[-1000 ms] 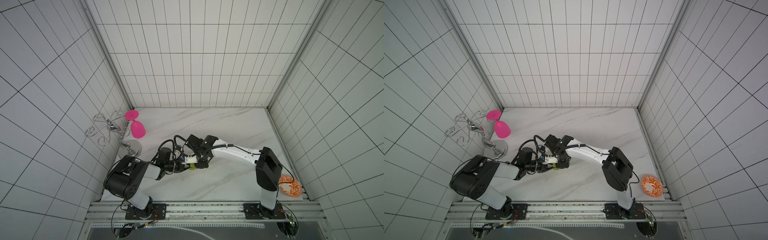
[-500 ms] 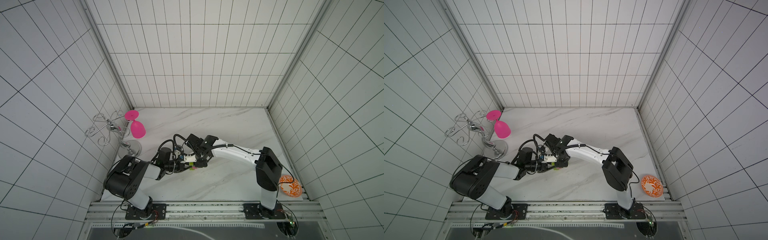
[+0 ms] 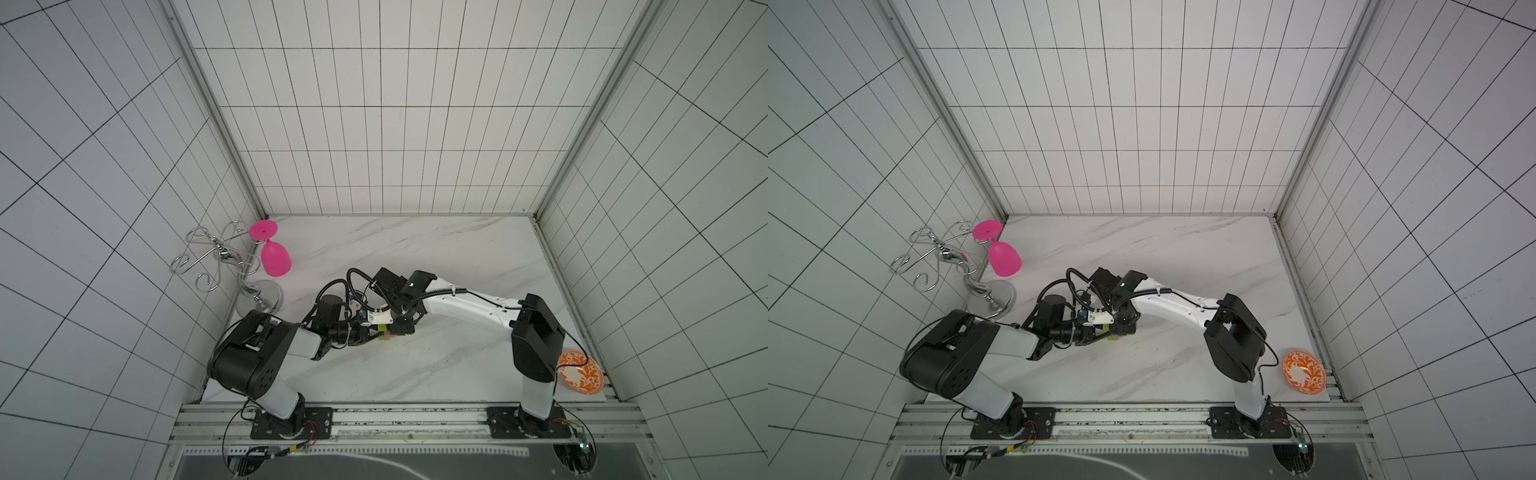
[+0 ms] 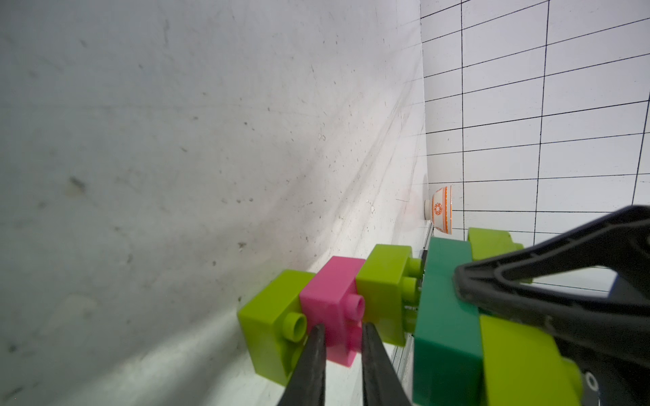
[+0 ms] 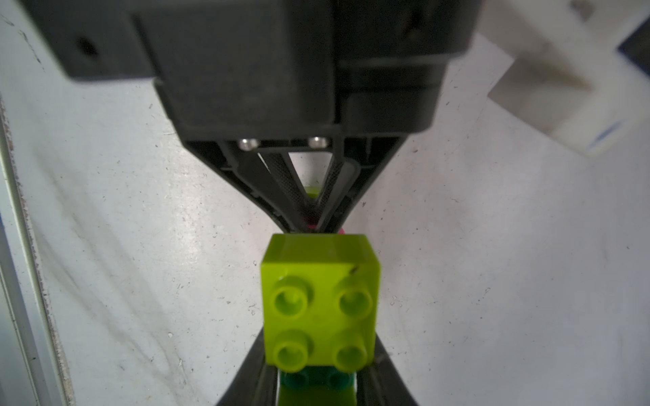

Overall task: Assemble the letter y with lego
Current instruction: Assemble the lego brick with the lego brick.

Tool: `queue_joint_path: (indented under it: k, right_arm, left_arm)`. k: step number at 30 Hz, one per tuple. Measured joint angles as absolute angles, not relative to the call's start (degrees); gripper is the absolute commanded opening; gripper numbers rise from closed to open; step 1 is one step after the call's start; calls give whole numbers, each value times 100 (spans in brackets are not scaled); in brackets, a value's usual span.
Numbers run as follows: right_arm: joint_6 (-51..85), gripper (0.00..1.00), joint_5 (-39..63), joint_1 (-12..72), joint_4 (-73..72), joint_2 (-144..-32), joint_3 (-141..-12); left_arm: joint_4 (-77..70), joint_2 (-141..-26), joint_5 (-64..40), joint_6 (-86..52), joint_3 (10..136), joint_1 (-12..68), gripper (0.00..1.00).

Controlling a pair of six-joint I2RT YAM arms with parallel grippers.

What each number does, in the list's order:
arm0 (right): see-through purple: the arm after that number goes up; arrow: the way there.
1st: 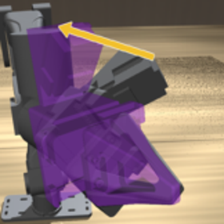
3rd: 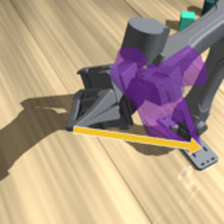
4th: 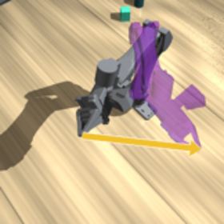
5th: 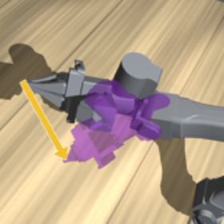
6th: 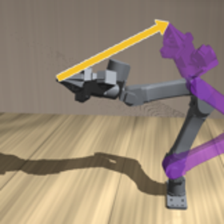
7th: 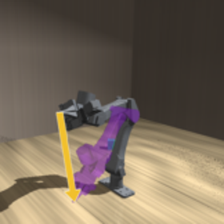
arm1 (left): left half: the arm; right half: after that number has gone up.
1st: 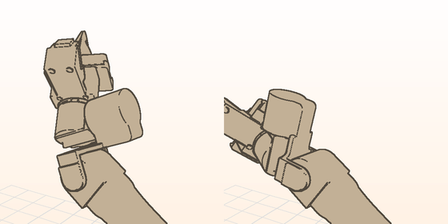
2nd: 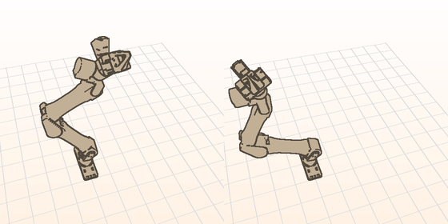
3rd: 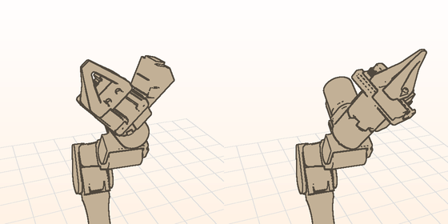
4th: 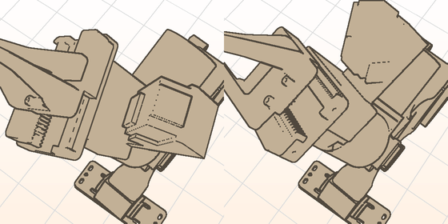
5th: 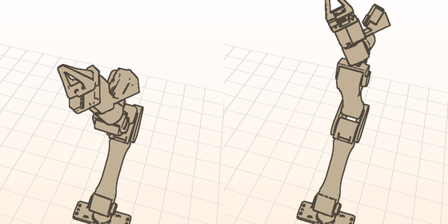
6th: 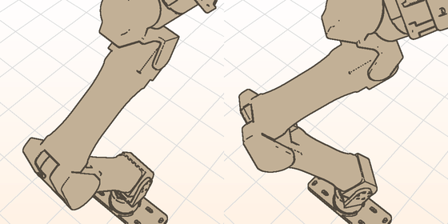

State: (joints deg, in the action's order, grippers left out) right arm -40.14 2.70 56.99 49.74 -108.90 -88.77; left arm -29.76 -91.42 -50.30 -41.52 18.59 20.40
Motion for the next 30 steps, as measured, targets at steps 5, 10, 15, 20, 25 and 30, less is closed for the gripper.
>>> queue_joint_path:
  k: [5, 10, 15, 20, 25, 30]
  right_arm:
    - [-4038, 25, 226, 5655, 4991, -10890, -8873]
    - [-4056, 25, 235, 5610, 5037, -10890, -8873]
    - [-4051, 25, 248, 5590, 5076, -10890, -8873]
    - [-4047, 25, 263, 5603, 5081, -10890, -8873]
    - [-4021, 25, 320, 5640, 5081, -10890, -8877]
    - [-4001, 25, 351, 5640, 5078, -10890, -8877]
  left_arm:
    - [-2974, -9142, -5030, -4154, 1859, 2040, 19]
    - [-2976, -9144, -5030, -4154, 1859, 2040, 19]
    - [-2985, -9153, -5043, -4154, 1859, 2040, 19]
    - [-2993, -9159, -5046, -4154, 1859, 2040, 19]
    - [-2998, -9161, -5046, -4154, 1859, 2040, 19]
    - [-2998, -9164, -5050, -4154, 1859, 2038, 19]
